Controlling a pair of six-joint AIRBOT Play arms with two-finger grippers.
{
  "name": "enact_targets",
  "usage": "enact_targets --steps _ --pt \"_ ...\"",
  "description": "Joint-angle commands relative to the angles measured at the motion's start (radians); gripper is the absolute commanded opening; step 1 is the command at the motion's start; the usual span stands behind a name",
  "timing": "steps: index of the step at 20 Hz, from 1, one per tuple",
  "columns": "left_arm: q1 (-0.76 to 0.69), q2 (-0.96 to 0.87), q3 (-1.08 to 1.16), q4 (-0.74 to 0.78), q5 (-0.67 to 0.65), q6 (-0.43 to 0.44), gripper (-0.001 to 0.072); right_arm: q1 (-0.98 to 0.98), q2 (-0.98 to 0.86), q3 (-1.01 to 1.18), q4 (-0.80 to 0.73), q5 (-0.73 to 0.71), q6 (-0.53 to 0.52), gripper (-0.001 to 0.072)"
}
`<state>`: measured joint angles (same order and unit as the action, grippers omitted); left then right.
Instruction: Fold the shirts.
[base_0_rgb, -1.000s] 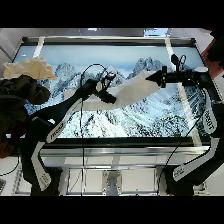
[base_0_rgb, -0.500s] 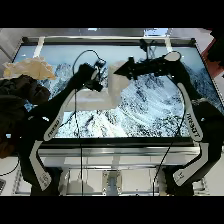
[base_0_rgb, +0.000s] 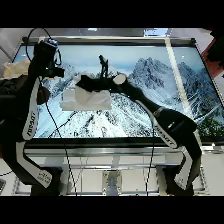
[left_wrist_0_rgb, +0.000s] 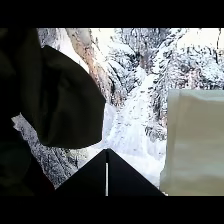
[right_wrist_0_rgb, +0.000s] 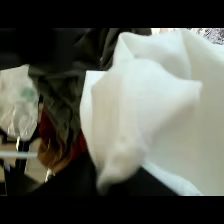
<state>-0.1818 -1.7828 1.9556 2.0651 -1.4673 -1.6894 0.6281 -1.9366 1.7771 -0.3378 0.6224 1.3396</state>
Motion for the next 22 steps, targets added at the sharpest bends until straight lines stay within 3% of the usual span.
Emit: enact_targets --steps 1,4,7,9,12,14,16,18,22 --pt "0.026 0.015 0.003 -0.034 -0.010 0.011 0.0012 0.068 -0.069 0.001 0.118 -0.254 0.000 0.0500" --pt "0.026 0.015 0.003 -0.049 0.002 0.015 0.0012 -0.013 -0.052 0.002 0.074 -0.128 -0.004 0.0521" --pt "0.026 0.015 0.003 -0.050 0.008 0.018 0.0012 -0.180 -0.040 0.001 -0.090 0.185 0.002 0.0501" --pt "0.026 0.015 0.003 -0.050 0.016 0.018 0.0012 -0.280 -0.040 0.001 -0.263 0.359 0.093 0.0496" --pt "0.026 0.015 0.003 -0.055 0.043 0.011 0.0012 -0.343 -0.042 -0.015 -0.486 0.446 0.239 0.0506" --pt "0.026 0.015 0.003 -0.058 0.051 0.010 0.0012 -0.346 -0.063 -0.026 -0.488 0.450 0.233 0.0515" --pt "0.026 0.015 0.003 -0.057 0.052 0.010 0.0012 -0.335 -0.099 -0.026 -0.462 0.462 0.230 0.0622" --pt "0.026 0.015 0.003 -0.057 0.052 0.010 0.0012 -0.327 -0.135 -0.026 -0.418 0.468 0.230 0.0622" --pt "0.026 0.015 0.003 -0.057 0.065 0.010 0.0013 -0.306 -0.181 -0.025 -0.186 0.455 0.169 0.0615"
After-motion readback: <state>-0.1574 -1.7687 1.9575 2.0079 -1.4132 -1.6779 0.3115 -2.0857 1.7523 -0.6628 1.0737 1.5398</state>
